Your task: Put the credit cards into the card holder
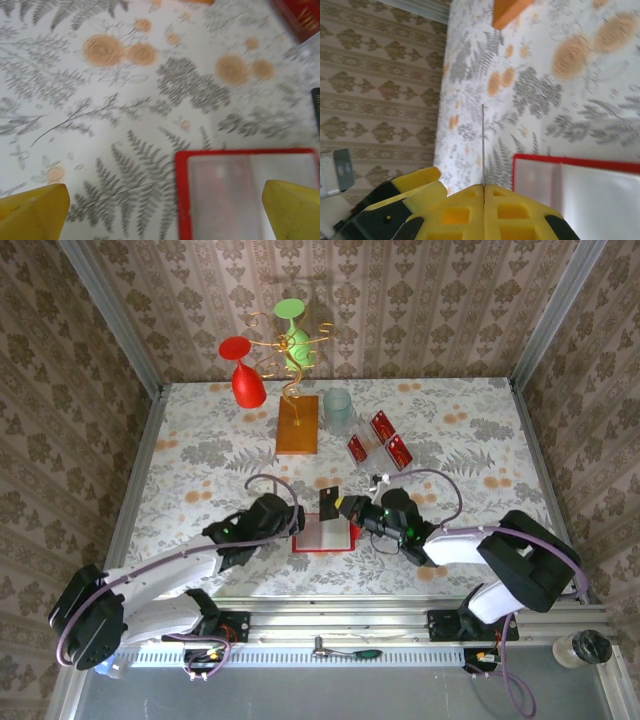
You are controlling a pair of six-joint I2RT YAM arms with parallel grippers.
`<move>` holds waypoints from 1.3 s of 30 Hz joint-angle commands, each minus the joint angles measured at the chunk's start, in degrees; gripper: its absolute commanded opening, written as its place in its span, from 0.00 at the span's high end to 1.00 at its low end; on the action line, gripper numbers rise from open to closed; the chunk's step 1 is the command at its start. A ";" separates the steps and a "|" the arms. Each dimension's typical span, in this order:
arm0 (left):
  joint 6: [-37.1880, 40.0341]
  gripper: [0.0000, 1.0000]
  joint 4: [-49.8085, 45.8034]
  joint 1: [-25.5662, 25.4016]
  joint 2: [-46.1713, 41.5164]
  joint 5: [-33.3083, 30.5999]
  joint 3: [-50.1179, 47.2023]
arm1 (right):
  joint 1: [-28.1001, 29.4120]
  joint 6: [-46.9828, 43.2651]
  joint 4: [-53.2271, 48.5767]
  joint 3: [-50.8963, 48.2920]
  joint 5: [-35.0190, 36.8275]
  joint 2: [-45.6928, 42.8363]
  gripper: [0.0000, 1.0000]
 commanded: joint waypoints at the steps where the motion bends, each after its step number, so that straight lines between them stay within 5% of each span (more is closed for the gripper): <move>1: 1.99 0.00 5.72 4.07 -1.24 13.59 3.09 | -4.32 2.18 -2.61 3.13 -12.25 -0.10 1.00; 7: -2.79 0.00 17.57 9.11 1.34 27.19 4.79 | -7.02 9.45 5.19 5.01 -19.28 3.70 1.00; 18: -9.46 0.07 29.20 9.68 7.63 32.42 4.88 | -6.84 15.39 15.94 3.43 -19.65 6.53 1.00; 39: -16.12 0.81 46.28 7.41 14.26 33.96 1.50 | -6.60 17.19 18.51 1.52 -19.56 5.93 1.00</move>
